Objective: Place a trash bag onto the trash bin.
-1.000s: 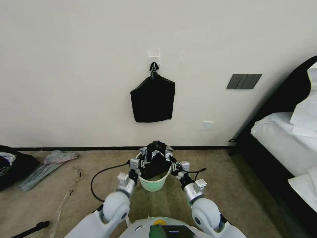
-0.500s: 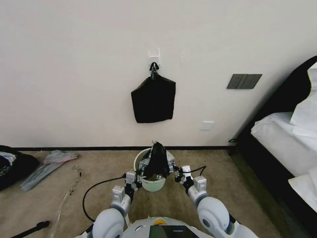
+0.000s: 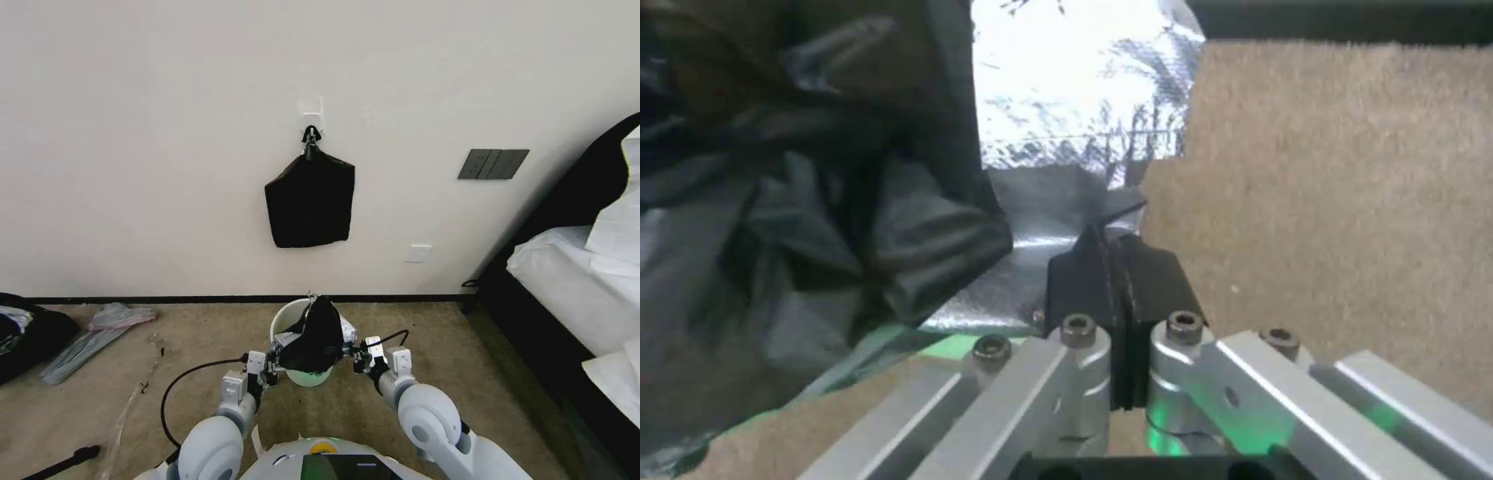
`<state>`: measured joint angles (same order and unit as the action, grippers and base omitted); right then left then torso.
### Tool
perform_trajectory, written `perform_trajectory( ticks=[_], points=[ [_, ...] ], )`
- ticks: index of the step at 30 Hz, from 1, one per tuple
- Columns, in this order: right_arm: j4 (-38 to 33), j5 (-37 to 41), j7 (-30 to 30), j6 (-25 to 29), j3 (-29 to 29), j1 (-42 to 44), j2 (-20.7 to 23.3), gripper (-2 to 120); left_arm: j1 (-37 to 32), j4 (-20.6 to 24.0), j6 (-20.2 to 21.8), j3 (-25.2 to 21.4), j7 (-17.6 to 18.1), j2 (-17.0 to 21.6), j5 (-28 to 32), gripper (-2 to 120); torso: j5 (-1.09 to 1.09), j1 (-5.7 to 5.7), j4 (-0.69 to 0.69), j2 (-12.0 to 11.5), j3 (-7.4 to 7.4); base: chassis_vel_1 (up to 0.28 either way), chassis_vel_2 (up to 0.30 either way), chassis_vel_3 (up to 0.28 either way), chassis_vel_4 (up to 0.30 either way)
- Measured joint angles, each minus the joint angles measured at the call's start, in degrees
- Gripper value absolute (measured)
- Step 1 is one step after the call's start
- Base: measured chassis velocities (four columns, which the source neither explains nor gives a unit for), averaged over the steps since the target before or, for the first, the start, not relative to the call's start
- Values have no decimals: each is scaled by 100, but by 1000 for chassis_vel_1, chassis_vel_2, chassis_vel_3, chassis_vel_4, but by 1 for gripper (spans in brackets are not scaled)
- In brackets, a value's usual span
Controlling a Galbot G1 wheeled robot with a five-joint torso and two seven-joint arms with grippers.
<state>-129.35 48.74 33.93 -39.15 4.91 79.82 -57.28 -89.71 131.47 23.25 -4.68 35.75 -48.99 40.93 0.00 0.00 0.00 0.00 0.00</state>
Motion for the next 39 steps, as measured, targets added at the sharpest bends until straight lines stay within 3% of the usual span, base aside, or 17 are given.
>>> perform_trajectory(
  ticks=[5,15,19,34,36,39],
  points=[
    [157,182,133,-146,-63,-38,-90,0,0,-90,201,-8,67,36,154,0,0,0,-1,0,0,0,0,0,0],
    [602,123,125,-54,-221,-269,-318,0,301,-548,204,-13,54,-27,238,0,0,0,0,0,0,0,0,0,0],
    [848,40,24,72,-246,-352,-433,0,574,-978,85,-21,-46,-88,239,0,0,0,0,0,0,0,0,0,0],
    [1147,-417,-392,393,-262,-301,-473,0,849,-1442,-265,-5,-261,-253,72,0,0,0,0,0,0,0,0,0,0],
    [1066,-472,-481,399,-222,-176,-421,7,701,-1360,-267,-58,-292,-218,26,0,0,0,0,0,0,0,0,0,0],
    [939,-510,-524,399,-196,-40,-373,15,527,-1242,-267,-109,-336,-200,-24,10,1,0,0,0,0,0,0,0,0]
  ],
)
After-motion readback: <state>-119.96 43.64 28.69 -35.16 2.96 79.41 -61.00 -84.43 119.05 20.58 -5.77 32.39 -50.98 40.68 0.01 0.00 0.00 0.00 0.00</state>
